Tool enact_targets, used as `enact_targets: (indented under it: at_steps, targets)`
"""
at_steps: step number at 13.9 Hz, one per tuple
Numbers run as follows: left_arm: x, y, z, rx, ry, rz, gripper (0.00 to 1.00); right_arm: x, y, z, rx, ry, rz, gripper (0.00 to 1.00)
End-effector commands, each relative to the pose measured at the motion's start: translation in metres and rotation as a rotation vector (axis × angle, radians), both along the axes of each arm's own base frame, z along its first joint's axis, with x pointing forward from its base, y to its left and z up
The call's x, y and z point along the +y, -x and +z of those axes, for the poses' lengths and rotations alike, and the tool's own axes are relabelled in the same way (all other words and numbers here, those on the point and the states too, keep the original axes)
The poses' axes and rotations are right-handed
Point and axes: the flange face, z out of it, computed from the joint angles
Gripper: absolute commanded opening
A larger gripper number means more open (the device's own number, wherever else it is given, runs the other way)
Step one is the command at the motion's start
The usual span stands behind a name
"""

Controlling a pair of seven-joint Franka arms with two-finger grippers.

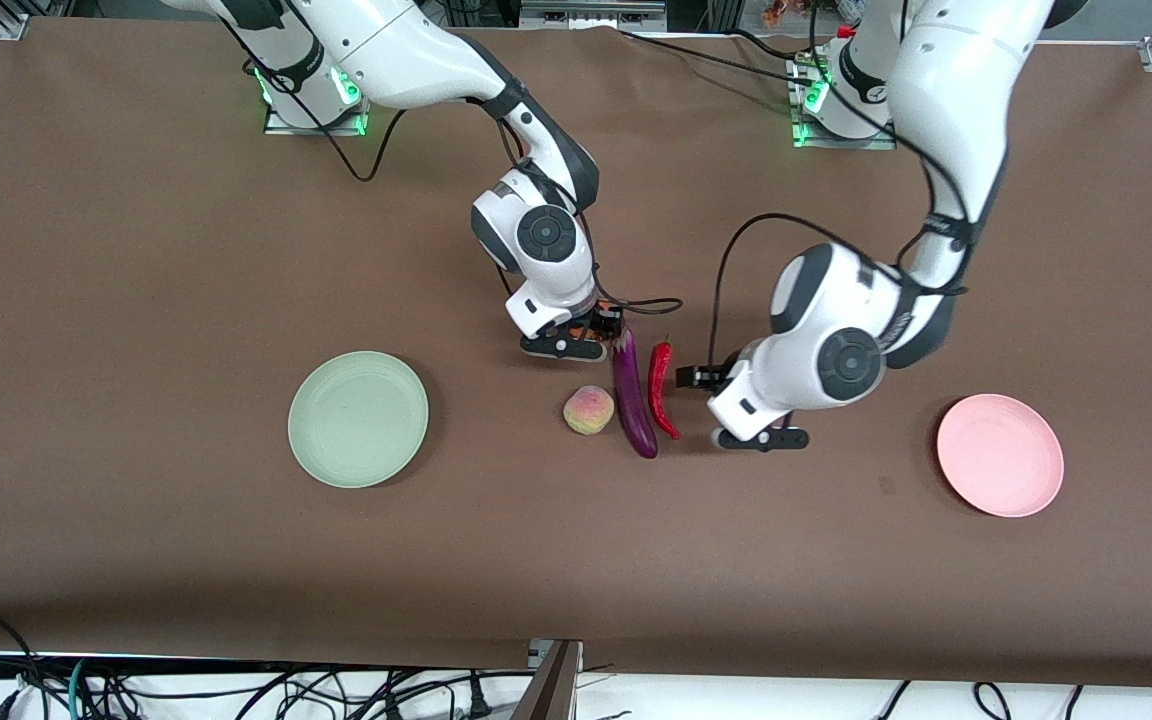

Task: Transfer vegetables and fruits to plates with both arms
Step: 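Reach the right gripper to the pomegranate while the left gripper reaches the chili, then lift the pomegranate toward the green plate while the left gripper grasps the chili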

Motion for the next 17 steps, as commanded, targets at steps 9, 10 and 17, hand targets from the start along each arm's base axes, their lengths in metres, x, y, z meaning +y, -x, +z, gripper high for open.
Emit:
enact_targets:
  at_steps: [9,10,17]
  targets:
    - [-0.040,-0.003,-0.054,-0.037,0.011,0.064,0.92,-0.168,-0.122,0.118,0.006,0.050,0.079,0.20]
    - [-0.041,-0.002,-0.057,-0.043,0.013,0.064,0.92,-0.198,-0.137,0.117,0.009,0.054,0.111,0.20]
    - [-0.056,0.008,-0.071,-0.051,0.012,0.054,0.76,-0.329,-0.179,0.071,0.076,0.166,0.090,0.20]
